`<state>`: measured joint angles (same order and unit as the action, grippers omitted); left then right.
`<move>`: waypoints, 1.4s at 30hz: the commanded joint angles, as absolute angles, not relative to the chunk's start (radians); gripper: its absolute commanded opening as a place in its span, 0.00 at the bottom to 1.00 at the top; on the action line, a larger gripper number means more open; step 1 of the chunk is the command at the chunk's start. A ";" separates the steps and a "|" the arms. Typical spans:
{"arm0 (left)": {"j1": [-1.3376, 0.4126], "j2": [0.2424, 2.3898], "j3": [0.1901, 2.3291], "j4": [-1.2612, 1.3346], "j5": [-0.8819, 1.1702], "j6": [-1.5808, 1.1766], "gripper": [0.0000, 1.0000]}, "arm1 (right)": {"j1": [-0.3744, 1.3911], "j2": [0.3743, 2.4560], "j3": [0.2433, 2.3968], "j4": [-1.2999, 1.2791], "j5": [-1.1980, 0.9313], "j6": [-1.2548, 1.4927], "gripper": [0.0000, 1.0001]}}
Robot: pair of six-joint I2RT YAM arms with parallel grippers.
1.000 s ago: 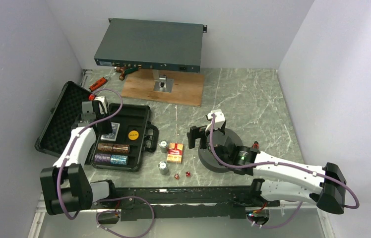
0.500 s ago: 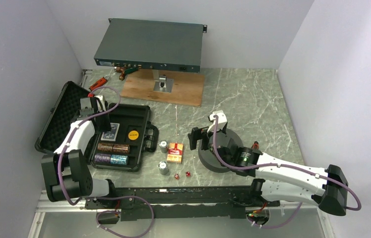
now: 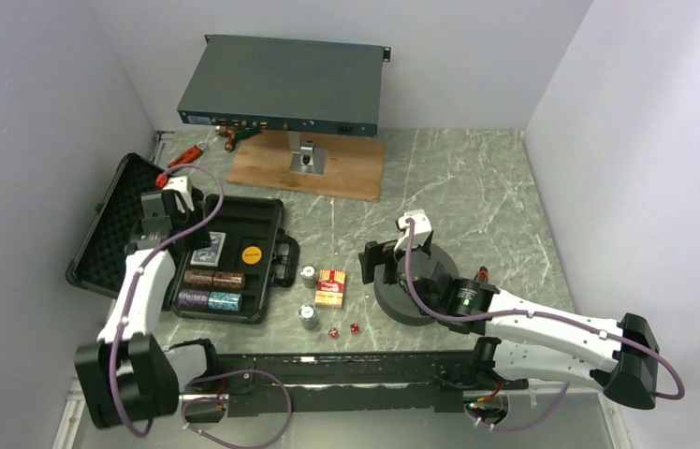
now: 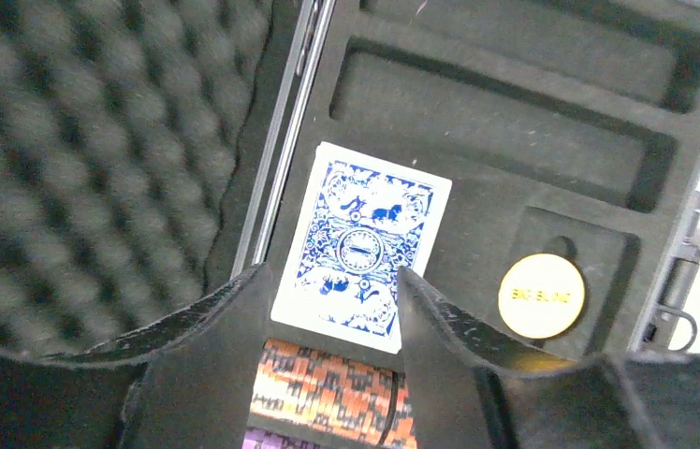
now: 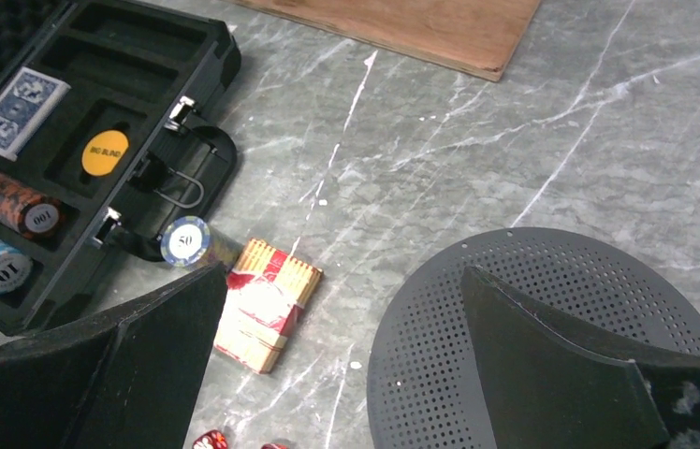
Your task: Pack up texas hold em set
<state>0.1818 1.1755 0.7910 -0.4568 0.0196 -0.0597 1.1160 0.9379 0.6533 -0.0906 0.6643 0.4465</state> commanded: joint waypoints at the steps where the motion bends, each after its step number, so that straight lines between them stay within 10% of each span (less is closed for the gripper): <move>1: 0.172 1.000 0.781 -0.407 0.064 -0.038 0.64 | 1.117 0.921 0.704 -0.131 0.664 0.435 1.00; 4: 0.159 0.900 0.772 -0.382 0.111 -0.041 0.99 | 1.117 0.943 0.724 -0.159 0.636 0.436 1.00; 42: 0.106 0.735 0.906 -0.539 0.098 -0.199 0.97 | 1.119 1.845 1.374 -0.393 0.160 0.227 0.91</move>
<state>0.1093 0.7391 0.8898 -0.5468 0.1070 -0.1890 1.1164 1.8244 1.3136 -0.3744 0.1715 0.2718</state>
